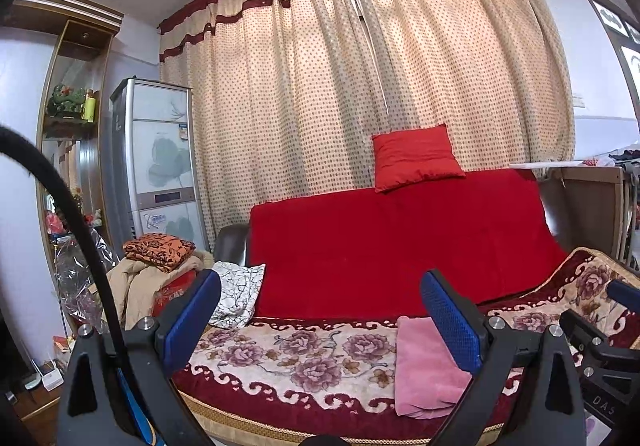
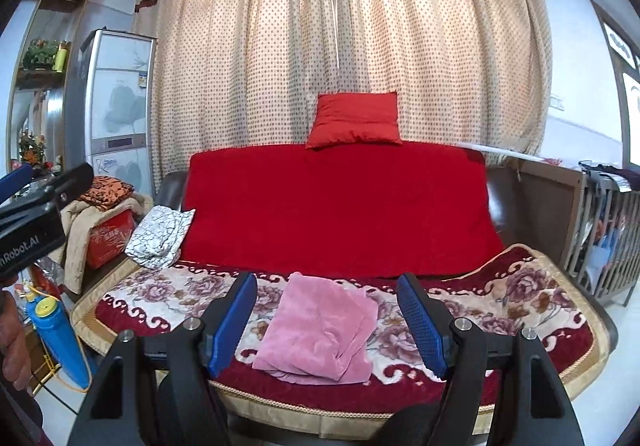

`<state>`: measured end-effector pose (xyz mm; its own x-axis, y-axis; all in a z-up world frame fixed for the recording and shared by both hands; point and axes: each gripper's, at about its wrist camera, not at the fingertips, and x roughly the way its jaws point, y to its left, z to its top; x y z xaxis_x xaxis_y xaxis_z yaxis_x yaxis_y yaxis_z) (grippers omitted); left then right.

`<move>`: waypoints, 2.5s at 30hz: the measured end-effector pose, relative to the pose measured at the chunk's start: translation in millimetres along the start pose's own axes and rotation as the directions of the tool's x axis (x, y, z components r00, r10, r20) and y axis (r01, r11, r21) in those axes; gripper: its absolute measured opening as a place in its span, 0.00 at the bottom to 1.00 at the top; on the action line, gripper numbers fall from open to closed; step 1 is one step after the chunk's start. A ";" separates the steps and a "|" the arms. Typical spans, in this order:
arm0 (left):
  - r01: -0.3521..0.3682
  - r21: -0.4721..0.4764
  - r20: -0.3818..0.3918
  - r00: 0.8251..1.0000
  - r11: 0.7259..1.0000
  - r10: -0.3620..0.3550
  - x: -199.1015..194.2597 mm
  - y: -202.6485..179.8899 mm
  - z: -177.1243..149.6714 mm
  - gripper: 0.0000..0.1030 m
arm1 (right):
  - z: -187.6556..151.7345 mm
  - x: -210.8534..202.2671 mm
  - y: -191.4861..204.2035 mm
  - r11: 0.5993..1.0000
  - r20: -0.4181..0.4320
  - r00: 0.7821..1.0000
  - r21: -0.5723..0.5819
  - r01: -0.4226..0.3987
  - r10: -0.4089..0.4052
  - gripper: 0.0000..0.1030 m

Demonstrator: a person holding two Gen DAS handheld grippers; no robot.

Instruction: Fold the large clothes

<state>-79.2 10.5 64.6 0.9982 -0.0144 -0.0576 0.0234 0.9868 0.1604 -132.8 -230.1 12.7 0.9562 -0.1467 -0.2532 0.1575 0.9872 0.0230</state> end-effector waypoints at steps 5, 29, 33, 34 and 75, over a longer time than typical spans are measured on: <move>0.019 0.013 -0.011 1.000 1.000 -0.019 0.1 -3.8 0.1 0.97 | 3.1 -0.6 -1.9 1.000 0.012 1.000 -0.008 0.005 -0.005 0.74; 0.054 0.049 -0.015 0.998 0.997 -0.054 -1.9 -18.7 1.6 0.97 | 9.7 -9.5 -11.4 0.996 0.064 0.995 -0.028 0.079 -0.077 0.74; 0.055 0.048 -0.017 0.998 0.997 -0.055 -1.6 -19.0 1.2 0.97 | 10.4 -9.6 -10.8 0.995 0.069 0.994 -0.038 0.088 -0.085 0.74; 0.055 0.047 -0.019 0.998 0.997 -0.054 -1.2 -18.9 1.2 0.97 | 10.8 -9.6 -11.0 0.995 0.070 0.994 -0.039 0.088 -0.086 0.74; 0.106 0.014 -0.137 0.985 0.994 -0.103 37.8 -18.6 -35.1 0.97 | 3.1 13.5 -0.2 0.977 0.025 0.983 -0.110 0.181 -0.180 0.74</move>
<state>-43.8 -2.7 24.8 0.9736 -0.0940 -0.2080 0.1300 0.9774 0.1670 -119.2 -232.5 12.3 0.9181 -0.3233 -0.2293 0.3002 0.9449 -0.1303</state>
